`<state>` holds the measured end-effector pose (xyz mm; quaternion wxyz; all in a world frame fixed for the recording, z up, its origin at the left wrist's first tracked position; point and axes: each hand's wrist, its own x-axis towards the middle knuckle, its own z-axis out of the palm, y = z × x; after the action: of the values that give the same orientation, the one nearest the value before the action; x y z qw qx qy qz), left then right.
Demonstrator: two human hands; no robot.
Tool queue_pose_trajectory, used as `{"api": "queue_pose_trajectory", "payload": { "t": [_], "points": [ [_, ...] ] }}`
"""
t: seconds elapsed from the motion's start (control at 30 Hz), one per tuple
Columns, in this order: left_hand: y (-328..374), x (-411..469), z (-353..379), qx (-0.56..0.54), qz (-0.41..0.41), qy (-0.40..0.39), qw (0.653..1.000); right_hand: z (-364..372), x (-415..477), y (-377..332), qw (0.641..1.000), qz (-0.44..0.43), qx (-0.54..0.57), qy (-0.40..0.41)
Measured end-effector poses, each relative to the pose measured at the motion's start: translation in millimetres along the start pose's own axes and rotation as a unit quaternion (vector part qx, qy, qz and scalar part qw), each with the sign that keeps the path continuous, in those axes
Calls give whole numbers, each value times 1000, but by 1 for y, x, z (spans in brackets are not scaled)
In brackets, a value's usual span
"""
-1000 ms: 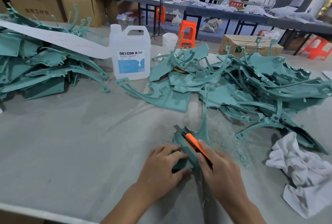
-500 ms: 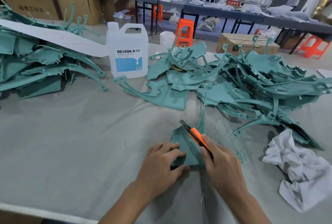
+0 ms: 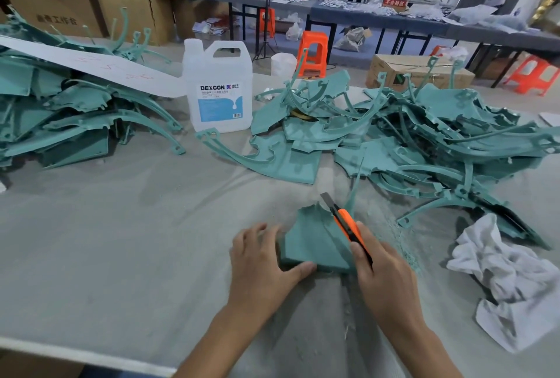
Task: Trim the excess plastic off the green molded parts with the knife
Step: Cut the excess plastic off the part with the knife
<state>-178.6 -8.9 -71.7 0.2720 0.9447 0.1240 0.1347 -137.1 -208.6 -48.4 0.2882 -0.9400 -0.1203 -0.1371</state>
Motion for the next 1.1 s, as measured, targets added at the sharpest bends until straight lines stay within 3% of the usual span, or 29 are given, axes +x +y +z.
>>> {"api": "queue_pose_trajectory", "payload": {
  "t": [0.07,0.13,0.23,0.3,0.43,0.57,0.73,1.1],
  "points": [
    [4,2,-1,-7,-42,-14,999,0,-2,2,1000,9,6,-12],
    [10,5,-4,-146,-67,-7,987,-1,-4,0,999,20,33,-10],
    [20,8,-16,-422,-154,2,894,-5,-12,-2,993,54,103,3],
    [21,11,-28,-455,-153,58,875,-10,-20,-5,987,72,143,13],
    [14,14,-59,-379,-78,163,908,-23,-29,-12,978,62,200,17],
    [8,13,-69,-250,-41,165,953,-31,-31,-25,973,20,231,-3],
    [-5,10,-60,-236,-30,159,958,-39,-22,-45,974,-39,221,-22],
    [-12,-2,-53,-223,15,144,964,-71,19,-46,964,-148,149,-163]
  ]
}}
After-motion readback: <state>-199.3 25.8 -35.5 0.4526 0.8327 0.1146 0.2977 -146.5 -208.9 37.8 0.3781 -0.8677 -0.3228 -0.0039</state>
